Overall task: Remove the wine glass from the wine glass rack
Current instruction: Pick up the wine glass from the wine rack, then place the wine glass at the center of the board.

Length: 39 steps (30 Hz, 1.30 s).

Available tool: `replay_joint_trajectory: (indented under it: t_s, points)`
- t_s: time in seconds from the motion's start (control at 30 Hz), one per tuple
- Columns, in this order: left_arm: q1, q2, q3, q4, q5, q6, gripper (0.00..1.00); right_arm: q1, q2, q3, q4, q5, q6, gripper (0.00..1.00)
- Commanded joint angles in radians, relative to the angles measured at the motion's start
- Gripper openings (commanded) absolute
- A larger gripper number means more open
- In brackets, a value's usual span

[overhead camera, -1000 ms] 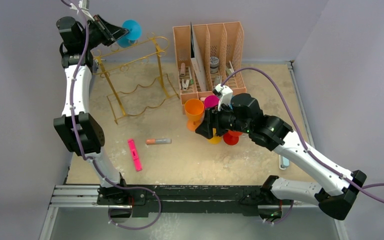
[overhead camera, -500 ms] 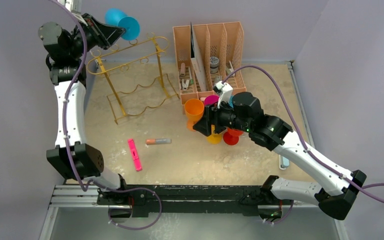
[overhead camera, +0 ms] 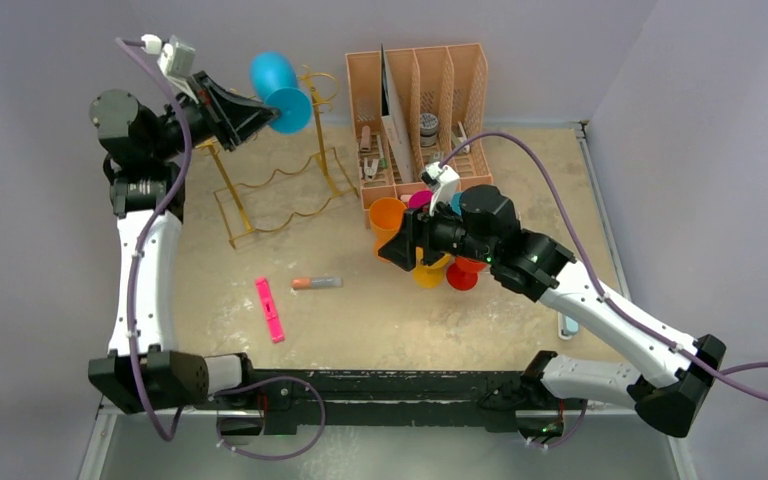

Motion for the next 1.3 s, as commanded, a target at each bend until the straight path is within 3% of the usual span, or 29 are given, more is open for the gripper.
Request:
replay_joint_trajectory:
  t_s: [0.0,0.23,0.5,0.67,0.73,1.0,1.27]
  points:
    - [-0.077,-0.141,-0.077,-0.006,0.033,0.054,0.0,0.003,-0.035,-0.02,0.077,0.01,0.007,0.67]
    - [-0.148,-0.256,-0.253,-0.012,0.026,0.025,0.0,0.003,-0.117,-0.094,0.166,0.047,0.008,0.67]
    - [-0.16,-0.389,-0.441,-0.022,0.152,-0.022,0.0,0.002,-0.165,-0.122,0.333,-0.115,-0.038,0.68]
    - [-0.208,-0.467,-0.517,-0.091,0.145,-0.048,0.0,0.002,-0.13,-0.126,0.412,-0.19,0.015,0.69]
    - [-0.211,-0.48,-0.531,-0.166,0.135,-0.052,0.0,0.003,-0.098,-0.104,0.405,-0.216,0.044,0.69]
    - [-0.232,-0.451,-0.536,-0.22,0.185,-0.077,0.0,0.003,0.004,-0.092,0.537,-0.325,0.158,0.69]
    - [-0.268,-0.421,-0.542,-0.268,0.182,-0.047,0.0,0.002,0.039,-0.076,0.552,-0.378,0.193,0.68]
